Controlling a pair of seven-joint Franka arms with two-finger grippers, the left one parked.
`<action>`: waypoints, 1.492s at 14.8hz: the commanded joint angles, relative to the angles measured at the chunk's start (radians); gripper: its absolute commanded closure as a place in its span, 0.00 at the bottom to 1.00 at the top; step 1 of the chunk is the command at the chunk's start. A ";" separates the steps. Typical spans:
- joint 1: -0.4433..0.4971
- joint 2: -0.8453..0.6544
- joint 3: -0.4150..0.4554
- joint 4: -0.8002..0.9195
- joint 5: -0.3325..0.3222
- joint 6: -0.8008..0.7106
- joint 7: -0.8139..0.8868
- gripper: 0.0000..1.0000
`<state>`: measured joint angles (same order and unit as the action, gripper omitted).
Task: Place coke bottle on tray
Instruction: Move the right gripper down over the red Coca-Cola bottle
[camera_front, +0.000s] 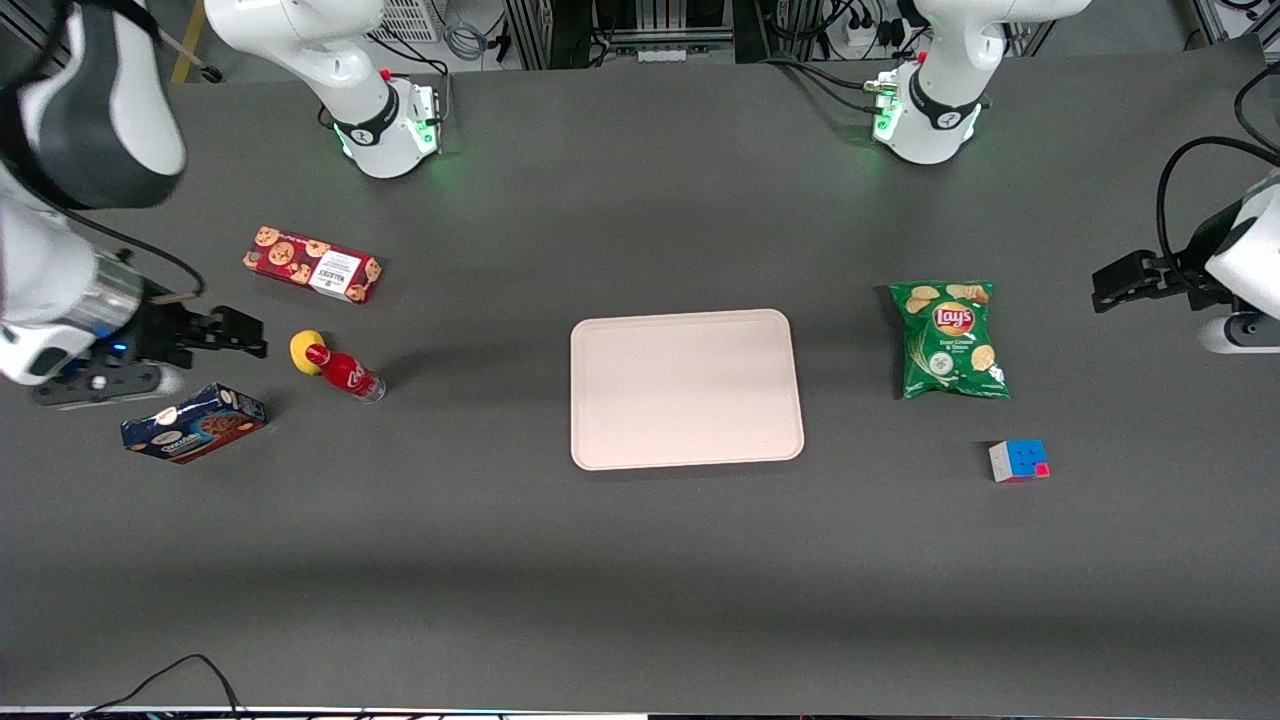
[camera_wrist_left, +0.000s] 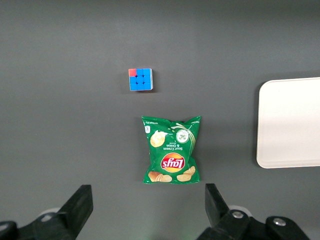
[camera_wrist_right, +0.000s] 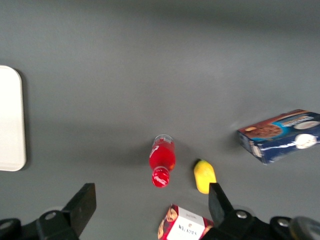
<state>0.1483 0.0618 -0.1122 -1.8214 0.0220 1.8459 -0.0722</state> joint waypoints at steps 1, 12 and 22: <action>0.002 -0.129 0.029 -0.322 0.001 0.237 0.020 0.00; -0.012 -0.112 0.046 -0.581 -0.080 0.549 0.022 0.00; -0.026 -0.086 0.036 -0.579 -0.080 0.573 -0.017 0.08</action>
<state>0.1311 -0.0214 -0.0757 -2.3863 -0.0442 2.3900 -0.0701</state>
